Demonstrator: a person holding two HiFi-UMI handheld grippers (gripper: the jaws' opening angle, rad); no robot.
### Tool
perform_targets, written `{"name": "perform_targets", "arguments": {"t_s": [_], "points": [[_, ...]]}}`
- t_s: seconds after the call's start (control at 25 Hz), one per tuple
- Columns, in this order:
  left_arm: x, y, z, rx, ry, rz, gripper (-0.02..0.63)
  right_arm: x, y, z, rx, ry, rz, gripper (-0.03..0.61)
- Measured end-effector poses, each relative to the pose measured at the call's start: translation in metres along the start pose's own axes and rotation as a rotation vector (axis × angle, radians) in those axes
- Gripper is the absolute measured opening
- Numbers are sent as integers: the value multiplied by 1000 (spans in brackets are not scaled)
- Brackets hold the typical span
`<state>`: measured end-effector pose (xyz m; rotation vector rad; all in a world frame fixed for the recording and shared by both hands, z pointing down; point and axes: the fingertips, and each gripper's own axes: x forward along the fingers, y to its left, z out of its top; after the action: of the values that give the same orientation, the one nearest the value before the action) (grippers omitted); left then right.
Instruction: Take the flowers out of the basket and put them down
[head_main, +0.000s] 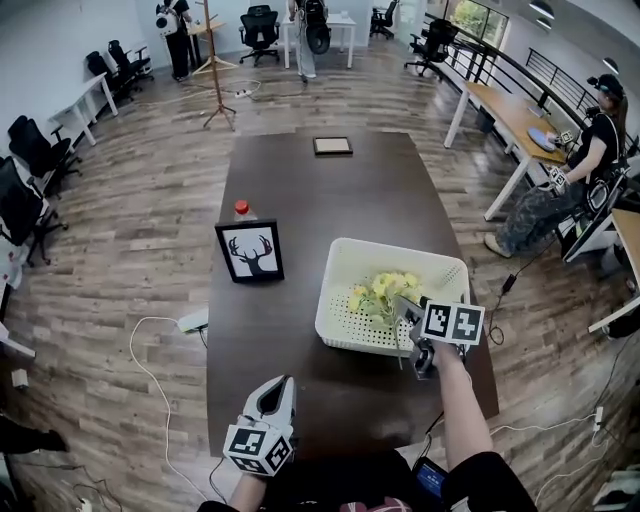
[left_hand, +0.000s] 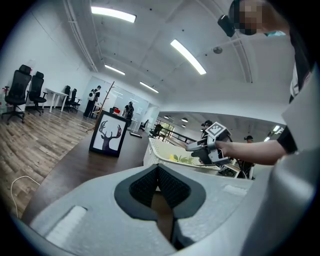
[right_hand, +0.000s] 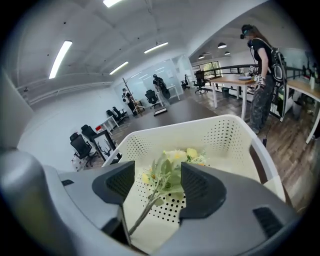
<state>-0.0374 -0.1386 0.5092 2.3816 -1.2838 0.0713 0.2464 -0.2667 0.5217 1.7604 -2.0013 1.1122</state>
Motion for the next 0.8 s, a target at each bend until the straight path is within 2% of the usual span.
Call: {"name": "perform_targets", "arguments": {"t_s": [0.16, 0.32, 0.4, 0.48, 0.8], "points": [[-1, 9, 4, 12, -11, 47, 8, 21, -10, -1, -34, 62, -28, 299], [-3, 19, 6, 11, -11, 90, 8, 38, -13, -9, -4, 135, -8, 312], [-5, 24, 9, 17, -22, 122, 8, 44, -17, -14, 0, 184, -16, 343], [-6, 29, 15, 22, -45, 154, 8, 50, -22, -19, 16, 215, -28, 344], [0, 42, 16, 5, -46, 192, 8, 75, -34, -33, 56, 323, -40, 366]]}}
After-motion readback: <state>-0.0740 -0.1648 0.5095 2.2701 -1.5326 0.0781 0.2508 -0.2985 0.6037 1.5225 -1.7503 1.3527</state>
